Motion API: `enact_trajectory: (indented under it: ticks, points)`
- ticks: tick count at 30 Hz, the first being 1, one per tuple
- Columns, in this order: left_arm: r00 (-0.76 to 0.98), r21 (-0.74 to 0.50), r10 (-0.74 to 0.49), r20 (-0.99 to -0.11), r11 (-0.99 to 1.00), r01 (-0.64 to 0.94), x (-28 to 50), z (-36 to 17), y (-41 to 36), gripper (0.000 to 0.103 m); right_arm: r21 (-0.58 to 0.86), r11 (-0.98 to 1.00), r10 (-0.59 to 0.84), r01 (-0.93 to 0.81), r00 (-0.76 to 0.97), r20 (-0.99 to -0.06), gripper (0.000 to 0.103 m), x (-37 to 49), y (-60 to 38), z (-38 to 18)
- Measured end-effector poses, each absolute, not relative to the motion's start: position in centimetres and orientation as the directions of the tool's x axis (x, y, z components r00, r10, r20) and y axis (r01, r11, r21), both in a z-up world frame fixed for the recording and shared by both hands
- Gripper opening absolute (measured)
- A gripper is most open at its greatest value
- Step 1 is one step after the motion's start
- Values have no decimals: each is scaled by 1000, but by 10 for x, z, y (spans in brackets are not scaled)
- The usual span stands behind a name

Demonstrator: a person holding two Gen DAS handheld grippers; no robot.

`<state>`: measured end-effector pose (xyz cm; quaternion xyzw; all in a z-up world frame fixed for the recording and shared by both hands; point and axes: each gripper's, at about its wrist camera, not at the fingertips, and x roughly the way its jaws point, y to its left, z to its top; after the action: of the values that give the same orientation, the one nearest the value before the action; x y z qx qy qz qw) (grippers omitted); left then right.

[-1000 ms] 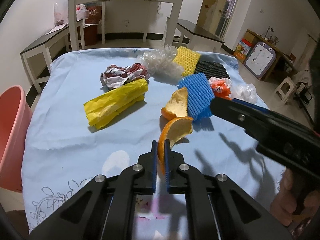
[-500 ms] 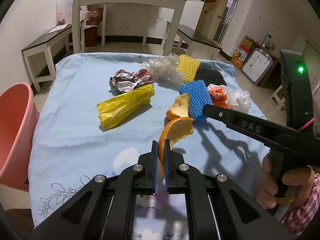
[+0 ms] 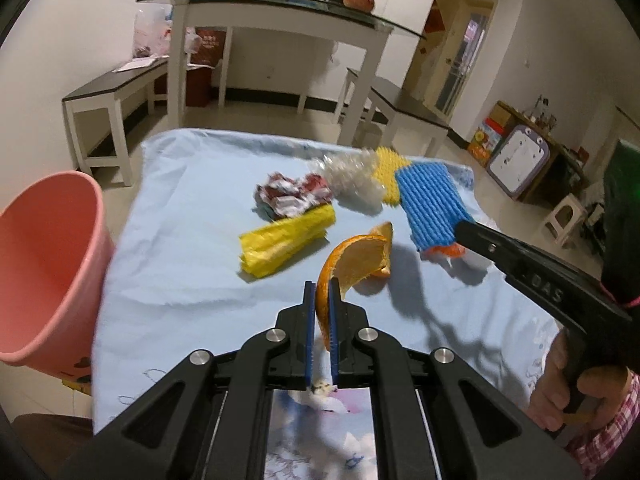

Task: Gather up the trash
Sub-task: 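Grasp the orange peel with the left tool while the right tool grasps the blue foam net, then carry the orange peel and blue foam net over the pink bin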

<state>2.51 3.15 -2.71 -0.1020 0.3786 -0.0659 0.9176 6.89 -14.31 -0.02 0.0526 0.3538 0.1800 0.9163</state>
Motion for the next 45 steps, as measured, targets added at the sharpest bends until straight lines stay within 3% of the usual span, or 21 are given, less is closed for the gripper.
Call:
enact_trajectory:
  ticks: [16, 29, 39, 45]
  points:
    - [791, -275, -88, -605, 956, -103, -6, 6, 94, 6, 189, 879, 458, -438, 667, -587, 5, 45, -82, 28]
    - [811, -269, 107, -576, 912, -311, -38, 15, 161, 5, 147, 777, 576, -612, 598, -557, 5, 34, 12, 45]
    - [770, -202, 281, -573, 862, -465, -54, 11, 202, 5, 110, 701, 622, -705, 529, -577, 5, 28, 89, 41]
    - [746, -221, 299, -594, 831, -510, -56, 1, 226, 5, 96, 681, 618, -726, 500, -607, 5, 31, 115, 34]
